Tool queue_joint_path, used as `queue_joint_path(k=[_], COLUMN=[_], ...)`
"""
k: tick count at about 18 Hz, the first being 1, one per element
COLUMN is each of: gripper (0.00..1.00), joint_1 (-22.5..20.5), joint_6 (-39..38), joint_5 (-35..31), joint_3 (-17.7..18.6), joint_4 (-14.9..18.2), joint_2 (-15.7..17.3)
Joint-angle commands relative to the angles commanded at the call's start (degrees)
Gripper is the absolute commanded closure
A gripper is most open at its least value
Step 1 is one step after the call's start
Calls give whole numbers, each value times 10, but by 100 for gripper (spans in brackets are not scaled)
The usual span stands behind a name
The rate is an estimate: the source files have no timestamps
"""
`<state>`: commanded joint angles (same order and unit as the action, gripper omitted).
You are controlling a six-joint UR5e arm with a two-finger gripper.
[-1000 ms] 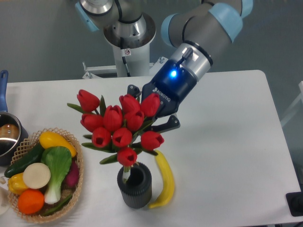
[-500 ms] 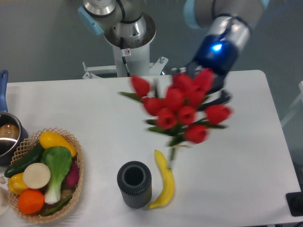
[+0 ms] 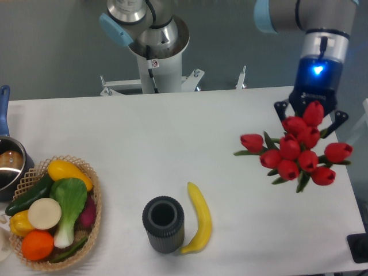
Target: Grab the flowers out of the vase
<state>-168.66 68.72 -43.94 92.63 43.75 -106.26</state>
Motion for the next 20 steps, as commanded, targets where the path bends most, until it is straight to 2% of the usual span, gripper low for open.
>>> queue_joint_path(k=[1, 2, 4, 6, 8, 11, 12, 16, 17, 20], gripper=[100, 100, 100, 100, 100, 100, 100, 100, 100, 100], joint_1=[-2, -4, -4, 3, 5, 11, 14, 33, 37, 50], joint_6=[12, 14, 18, 17, 13, 17, 16, 25, 33, 42], joint_5=[-18, -70, -163, -228, -272, -347, -369, -456, -466, -472], joint_3=[1, -5, -15, -14, -12, -31, -45, -111, -119, -119], joint_4=[24, 73, 135, 153, 154, 159, 174, 279, 288, 277], joint_2=[0, 3, 5, 6, 4, -8, -14, -46, -52, -61])
